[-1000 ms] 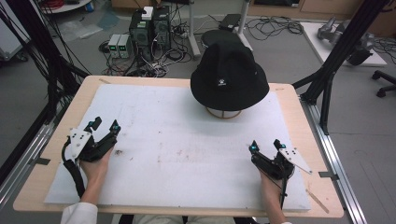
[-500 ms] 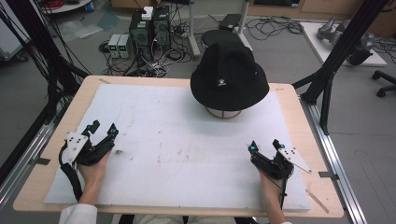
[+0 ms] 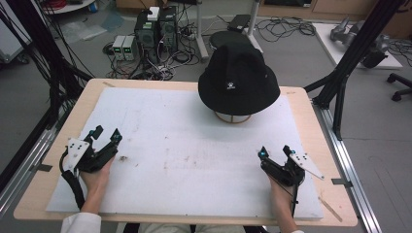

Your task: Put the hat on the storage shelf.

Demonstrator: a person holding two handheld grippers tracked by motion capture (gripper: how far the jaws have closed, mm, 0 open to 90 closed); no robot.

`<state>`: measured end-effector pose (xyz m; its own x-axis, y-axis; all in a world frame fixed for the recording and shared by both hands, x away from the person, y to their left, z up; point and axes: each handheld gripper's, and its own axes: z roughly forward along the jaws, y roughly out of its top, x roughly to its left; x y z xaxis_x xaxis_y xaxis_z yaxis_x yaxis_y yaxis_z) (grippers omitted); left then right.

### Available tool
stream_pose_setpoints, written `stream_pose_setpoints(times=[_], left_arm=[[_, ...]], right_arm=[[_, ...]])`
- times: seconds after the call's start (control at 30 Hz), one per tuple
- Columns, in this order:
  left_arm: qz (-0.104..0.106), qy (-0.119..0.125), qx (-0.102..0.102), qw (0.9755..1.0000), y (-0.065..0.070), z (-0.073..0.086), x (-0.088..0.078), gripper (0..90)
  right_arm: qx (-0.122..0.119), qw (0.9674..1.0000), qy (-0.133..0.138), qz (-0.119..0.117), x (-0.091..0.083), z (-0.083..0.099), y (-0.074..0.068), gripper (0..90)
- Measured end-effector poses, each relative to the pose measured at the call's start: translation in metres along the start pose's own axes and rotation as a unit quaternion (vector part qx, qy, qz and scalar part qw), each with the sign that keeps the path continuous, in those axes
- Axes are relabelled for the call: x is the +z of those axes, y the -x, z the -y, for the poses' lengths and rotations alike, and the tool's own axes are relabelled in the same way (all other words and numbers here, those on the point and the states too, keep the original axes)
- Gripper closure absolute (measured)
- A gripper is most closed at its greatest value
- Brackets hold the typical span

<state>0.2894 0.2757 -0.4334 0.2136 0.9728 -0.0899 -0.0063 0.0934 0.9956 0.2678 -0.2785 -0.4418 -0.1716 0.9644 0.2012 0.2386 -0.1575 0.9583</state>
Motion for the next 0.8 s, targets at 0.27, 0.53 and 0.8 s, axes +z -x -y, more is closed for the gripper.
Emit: stream_pose_setpoints(times=[0.27, 0.53, 0.8], left_arm=[[0.012, 0.006, -0.022, 0.9997, -0.0029, -0.0007, -0.0006, 36.8], [0.015, 0.003, -0.018, 0.9997, -0.0002, -0.0003, 0.0004, 36.7], [0.009, 0.001, -0.025, 0.9996, -0.0054, -0.0014, -0.0006, 36.8]], right_arm=[[0.010, 0.9999, -0.003, -0.001, -0.0003, 0.0002, 0.0003, 11.6], [0.009, 1.0000, -0.001, -0.002, -0.0005, 0.0005, 0.0012, 11.6], [0.009, 1.0000, -0.004, -0.002, 0.0009, 0.0011, 0.0018, 11.6]])
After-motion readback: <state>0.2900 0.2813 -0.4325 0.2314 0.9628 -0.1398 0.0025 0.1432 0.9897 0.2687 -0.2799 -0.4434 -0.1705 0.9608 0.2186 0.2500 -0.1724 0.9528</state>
